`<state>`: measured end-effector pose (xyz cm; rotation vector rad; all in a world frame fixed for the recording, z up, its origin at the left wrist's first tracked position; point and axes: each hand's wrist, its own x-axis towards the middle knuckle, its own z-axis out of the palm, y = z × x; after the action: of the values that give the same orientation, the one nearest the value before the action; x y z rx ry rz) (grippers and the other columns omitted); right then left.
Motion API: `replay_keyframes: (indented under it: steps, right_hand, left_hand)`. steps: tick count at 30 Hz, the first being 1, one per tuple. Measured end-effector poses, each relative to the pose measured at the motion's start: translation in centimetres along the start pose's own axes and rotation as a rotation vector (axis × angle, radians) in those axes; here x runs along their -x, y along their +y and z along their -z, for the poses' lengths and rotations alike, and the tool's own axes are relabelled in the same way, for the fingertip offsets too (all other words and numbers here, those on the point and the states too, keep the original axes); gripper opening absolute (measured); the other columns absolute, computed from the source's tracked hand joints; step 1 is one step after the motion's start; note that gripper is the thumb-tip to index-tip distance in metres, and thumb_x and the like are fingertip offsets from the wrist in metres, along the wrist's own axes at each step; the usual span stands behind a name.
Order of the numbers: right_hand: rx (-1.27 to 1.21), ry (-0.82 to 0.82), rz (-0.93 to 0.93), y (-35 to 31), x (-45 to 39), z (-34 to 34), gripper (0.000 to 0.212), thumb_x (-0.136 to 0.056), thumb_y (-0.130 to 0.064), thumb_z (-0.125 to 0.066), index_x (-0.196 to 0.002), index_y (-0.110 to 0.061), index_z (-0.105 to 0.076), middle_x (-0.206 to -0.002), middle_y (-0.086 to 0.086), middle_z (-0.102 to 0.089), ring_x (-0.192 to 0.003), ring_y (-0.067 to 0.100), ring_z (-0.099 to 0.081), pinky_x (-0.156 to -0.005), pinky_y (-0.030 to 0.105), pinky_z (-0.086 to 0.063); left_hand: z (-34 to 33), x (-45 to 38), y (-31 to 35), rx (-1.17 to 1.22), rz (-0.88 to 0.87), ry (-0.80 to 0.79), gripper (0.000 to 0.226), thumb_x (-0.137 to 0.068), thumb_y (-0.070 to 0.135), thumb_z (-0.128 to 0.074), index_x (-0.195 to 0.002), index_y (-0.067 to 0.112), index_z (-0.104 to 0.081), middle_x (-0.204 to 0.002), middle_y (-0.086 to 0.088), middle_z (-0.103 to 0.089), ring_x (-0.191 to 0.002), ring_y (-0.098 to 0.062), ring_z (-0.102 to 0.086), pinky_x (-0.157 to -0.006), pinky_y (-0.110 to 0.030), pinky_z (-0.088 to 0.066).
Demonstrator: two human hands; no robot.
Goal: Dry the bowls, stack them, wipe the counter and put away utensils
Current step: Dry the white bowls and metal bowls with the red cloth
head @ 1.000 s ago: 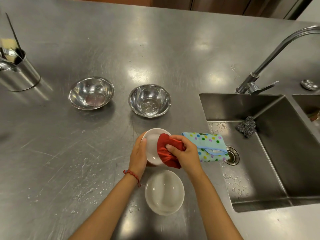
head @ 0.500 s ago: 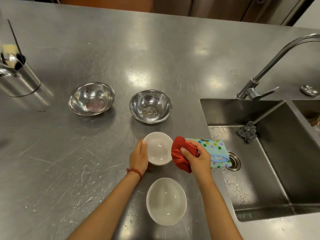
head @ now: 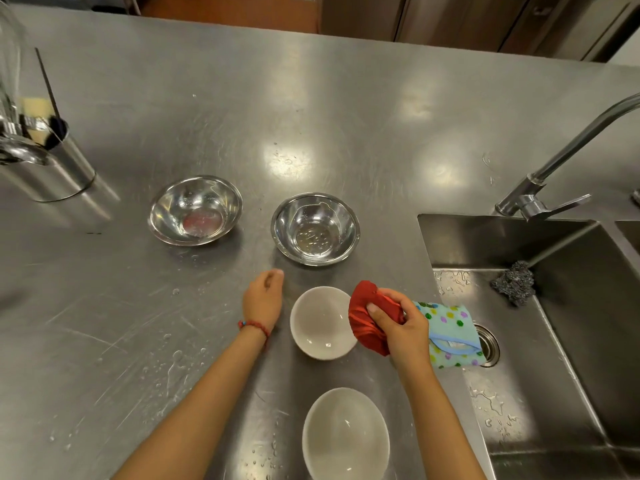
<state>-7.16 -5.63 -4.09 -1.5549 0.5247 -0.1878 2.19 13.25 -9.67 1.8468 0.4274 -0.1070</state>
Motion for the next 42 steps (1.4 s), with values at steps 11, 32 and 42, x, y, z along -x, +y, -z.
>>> replay_keyframes:
  steps: [11,32,42]
  right_hand:
    - [-0.057,0.032,0.019,0.4,-3.1,-1.4,0.031,-0.075,-0.006,-0.072,-0.089,-0.033,-0.066,-0.092,-0.004,-0.069,-0.083,0.012,-0.066,-0.06,0.013,-0.053]
    - [0.007,0.061,0.042,0.2,-2.8,0.0,0.029,-0.074,-0.014,-0.072,-0.083,-0.041,-0.064,-0.083,-0.023,-0.065,-0.078,-0.007,-0.064,-0.057,0.008,-0.051]
    - [-0.039,0.031,0.099,-2.2,-1.7,0.2,0.031,-0.074,-0.009,-0.071,-0.082,-0.039,-0.066,-0.079,-0.025,-0.069,-0.079,-0.004,-0.065,-0.064,0.014,-0.056]
  left_hand:
    - [-2.5,-8.4,3.1,0.35,0.254,-0.105,0.019,-0.087,0.015,-0.059,-0.069,0.013,-0.053,-0.072,-0.006,-0.057,-0.067,-0.02,-0.061,-0.044,-0.03,-0.057]
    - [-2.4,-5.7,2.0,0.45,0.194,0.06,0.03,-0.08,-0.004,-0.054,-0.058,0.016,-0.059,-0.049,0.002,-0.06,-0.047,-0.008,-0.061,-0.041,-0.018,-0.05]
    - [-0.2,-2.2,5.2,0.532,0.046,-0.01,0.023,-0.083,0.001,-0.054,-0.069,0.018,-0.061,-0.043,0.012,-0.059,-0.046,-0.003,-0.059,-0.044,-0.018,-0.051]
